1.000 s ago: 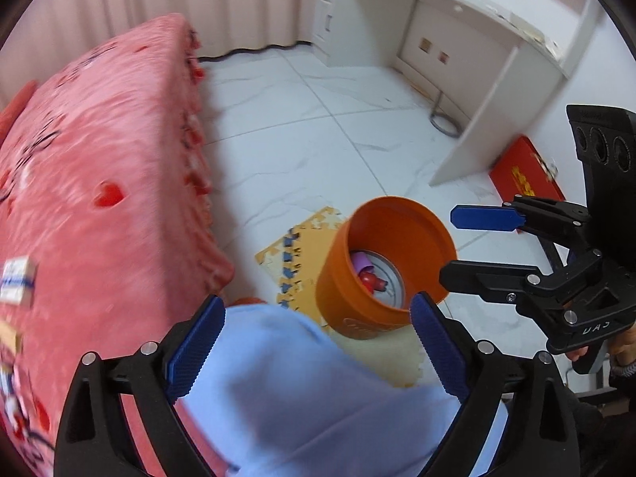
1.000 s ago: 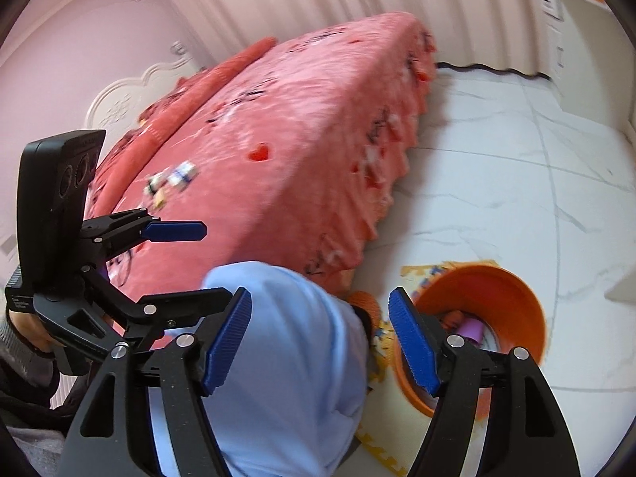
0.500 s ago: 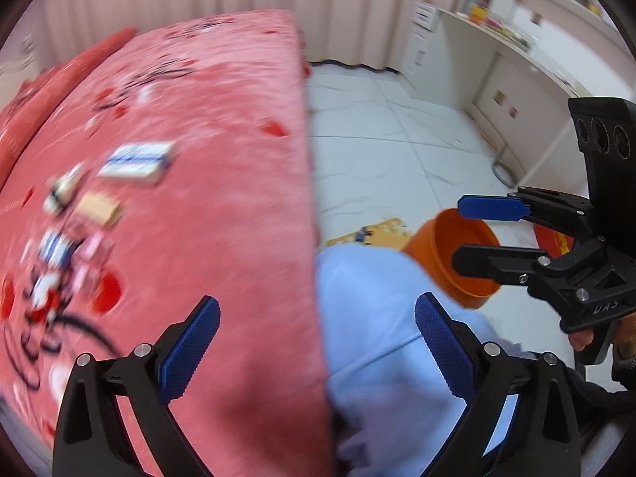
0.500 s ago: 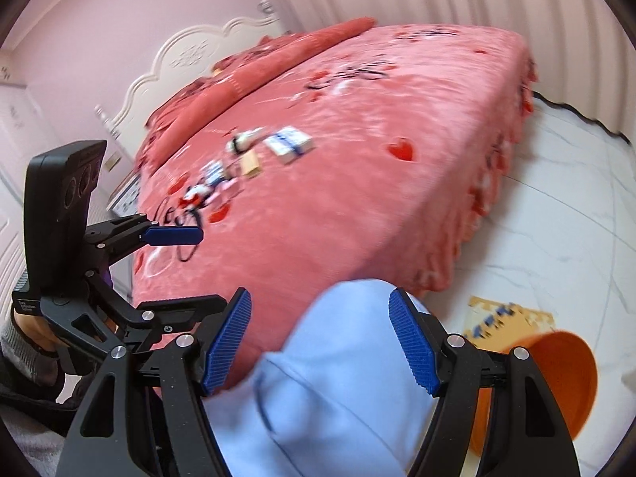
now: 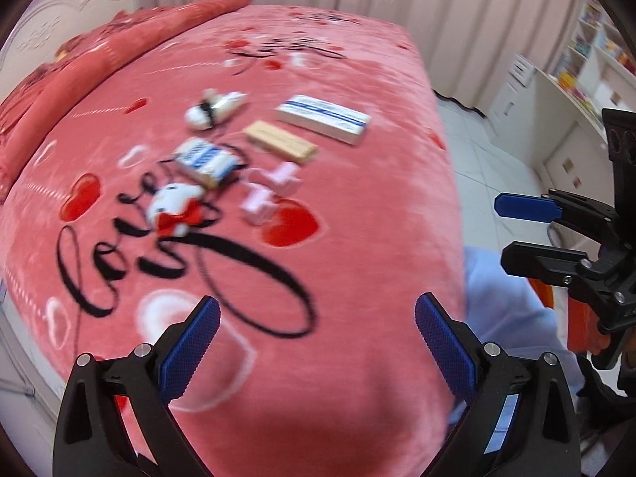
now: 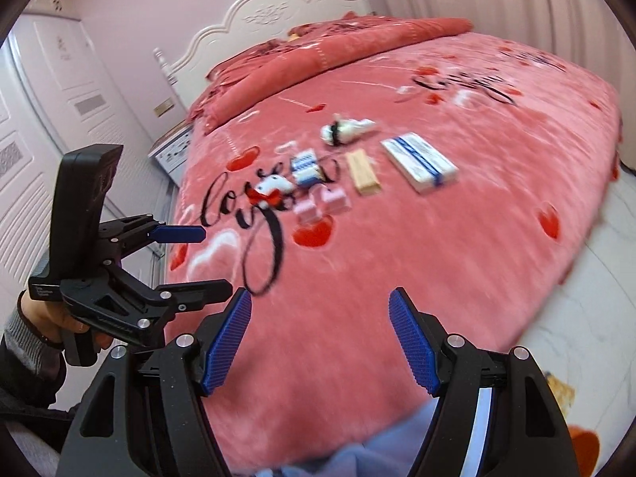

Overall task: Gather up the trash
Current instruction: 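Move both open tools back over the bed toward the remaining items, then grasp the white plush cat with the left gripper while the right gripper grasps the medicine box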

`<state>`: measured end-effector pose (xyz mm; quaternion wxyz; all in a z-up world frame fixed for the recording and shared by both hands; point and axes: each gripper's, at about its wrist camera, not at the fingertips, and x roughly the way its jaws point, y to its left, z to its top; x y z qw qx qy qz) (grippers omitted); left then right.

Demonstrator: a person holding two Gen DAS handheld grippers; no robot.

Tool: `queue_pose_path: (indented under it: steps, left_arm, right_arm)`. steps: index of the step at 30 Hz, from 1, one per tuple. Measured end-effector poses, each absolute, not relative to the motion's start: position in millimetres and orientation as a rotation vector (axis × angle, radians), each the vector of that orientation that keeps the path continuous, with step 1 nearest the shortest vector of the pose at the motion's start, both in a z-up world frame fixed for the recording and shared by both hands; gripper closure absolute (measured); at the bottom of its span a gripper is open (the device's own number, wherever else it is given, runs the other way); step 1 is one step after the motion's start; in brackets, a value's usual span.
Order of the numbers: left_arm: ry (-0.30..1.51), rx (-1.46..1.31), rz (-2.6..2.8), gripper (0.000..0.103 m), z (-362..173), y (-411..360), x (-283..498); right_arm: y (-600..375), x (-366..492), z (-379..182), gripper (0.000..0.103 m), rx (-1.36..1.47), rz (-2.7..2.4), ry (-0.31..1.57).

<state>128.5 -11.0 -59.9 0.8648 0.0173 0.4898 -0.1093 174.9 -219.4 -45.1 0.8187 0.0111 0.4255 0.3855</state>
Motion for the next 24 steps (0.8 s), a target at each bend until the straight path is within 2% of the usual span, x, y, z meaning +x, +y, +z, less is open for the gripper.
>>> queue_pose_path:
  steps: [12, 22, 24]
  left_arm:
    - [1.040, -0.002, -0.158, 0.006, -70.7, 53.3, 187.8]
    - [1.066, -0.012, -0.173, 0.006, -105.9, 86.8, 244.6]
    - [1.058, -0.009, -0.184, 0.014, -110.3, 88.7, 248.7]
  right_arm:
    - [-154.0, 230.1, -45.2, 0.031, -0.015, 0.882, 0.924]
    - [-121.3, 269.7, -60.4, 0.031, -0.026, 0.897, 0.950]
    - [-116.7, 275.3, -65.0, 0.031, -0.028, 0.894, 0.961]
